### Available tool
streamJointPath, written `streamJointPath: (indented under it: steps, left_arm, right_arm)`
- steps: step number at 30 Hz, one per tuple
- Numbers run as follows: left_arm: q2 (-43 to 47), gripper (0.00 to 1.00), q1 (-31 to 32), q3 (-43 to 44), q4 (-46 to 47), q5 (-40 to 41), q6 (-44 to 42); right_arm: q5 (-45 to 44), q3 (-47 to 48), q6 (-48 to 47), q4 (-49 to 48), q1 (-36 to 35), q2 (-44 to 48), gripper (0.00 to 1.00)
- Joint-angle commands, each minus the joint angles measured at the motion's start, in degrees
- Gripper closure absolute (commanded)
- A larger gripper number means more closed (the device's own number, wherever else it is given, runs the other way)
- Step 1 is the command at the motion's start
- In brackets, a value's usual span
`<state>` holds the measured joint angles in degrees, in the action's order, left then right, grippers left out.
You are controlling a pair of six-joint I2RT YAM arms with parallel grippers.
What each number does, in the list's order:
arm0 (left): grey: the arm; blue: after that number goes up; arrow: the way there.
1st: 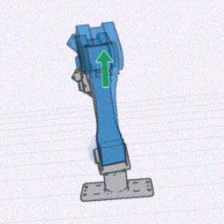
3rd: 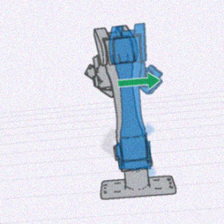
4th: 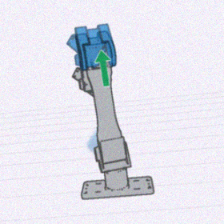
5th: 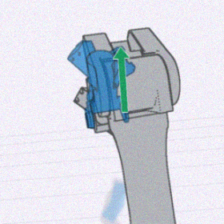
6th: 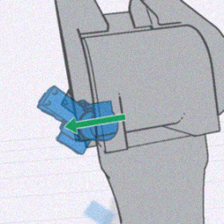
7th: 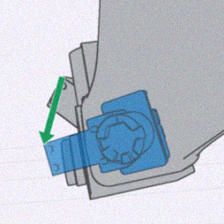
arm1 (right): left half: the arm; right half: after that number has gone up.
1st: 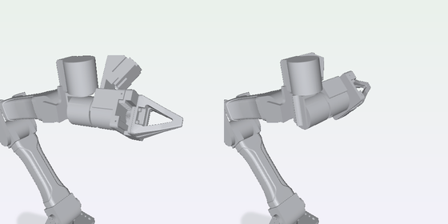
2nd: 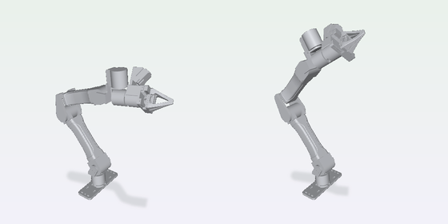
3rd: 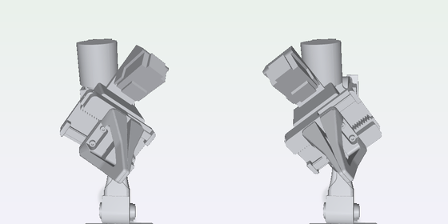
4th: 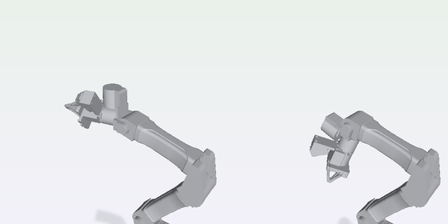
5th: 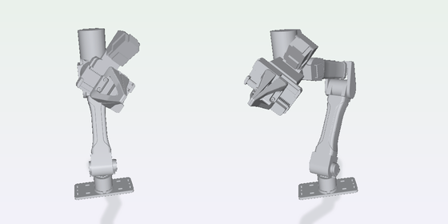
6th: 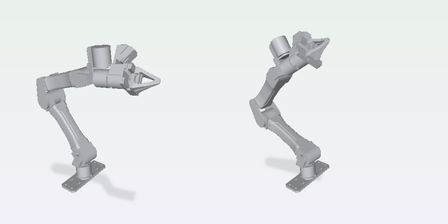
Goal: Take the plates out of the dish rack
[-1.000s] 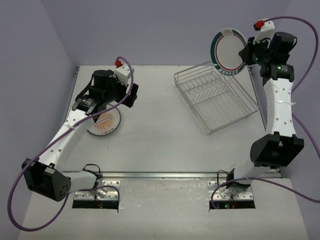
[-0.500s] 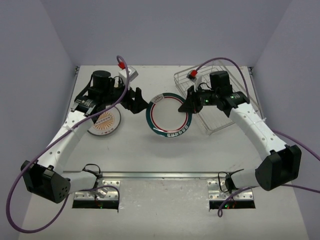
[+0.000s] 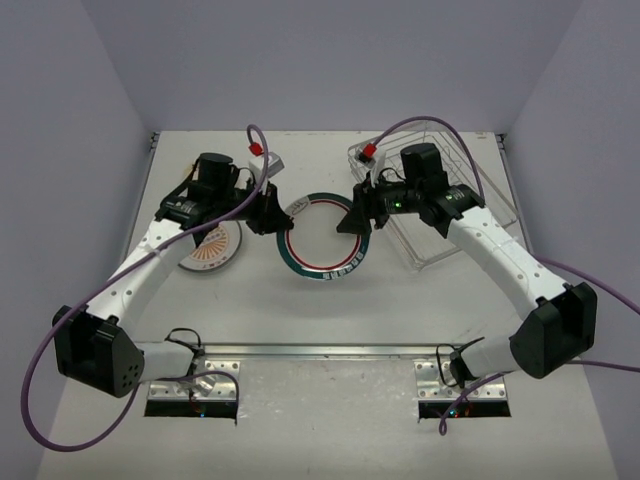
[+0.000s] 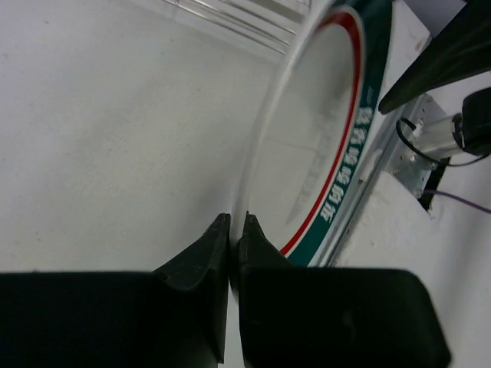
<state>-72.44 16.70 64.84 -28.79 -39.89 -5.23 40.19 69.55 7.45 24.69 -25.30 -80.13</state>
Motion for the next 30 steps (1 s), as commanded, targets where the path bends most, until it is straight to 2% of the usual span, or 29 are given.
streamJointPath:
  steps: [1,3,4,6,14,16,20,27,30]
  left_arm:
    - [-0.6,1.00,-5.0,0.3,-1.4,-1.3,-0.8]
    - [-1.7,1.00,-10.6,0.6,-3.3,-5.2,-1.3]
    - [-2.2,1.00,-12.7,1.0,-4.3,-6.2,-1.6]
    - [-4.1,1.00,-20.1,1.8,-7.5,-8.3,-3.6]
    - [-14.0,1.00,-36.3,5.8,-20.4,-8.0,-14.9]
    - [-18.4,1.00,-41.4,7.6,-21.9,-8.3,-16.3]
    - [-26.0,1.00,-47.3,11.9,-25.8,-9.9,-17.9]
    - [-33.2,1.00,-51.7,15.4,-24.5,-7.7,-16.3]
    - [-34.0,0.95,-51.8,15.4,-21.7,-5.8,-15.1]
  right_arm:
    - [0.4,4.2,2.6,-1.8,-0.4,0.4,0.32]
    - [-2.6,4.2,3.0,-1.5,-0.4,0.8,0.10]
    - [-3.7,4.0,2.9,-1.5,-0.2,0.9,0.05]
    - [-7.4,3.5,3.3,-1.2,0.1,1.3,0.01]
    - [-10.2,-1.3,6.3,-1.2,7.9,3.5,0.01]
    - [-8.8,-2.4,7.4,-1.2,11.8,3.9,0.01]
    - [-7.8,-4.9,7.2,-1.2,15.7,5.3,0.01]
    - [-7.0,-7.4,6.6,-1.2,17.5,6.8,0.01]
    - [-6.9,-7.6,6.8,-1.2,17.6,6.8,0.01]
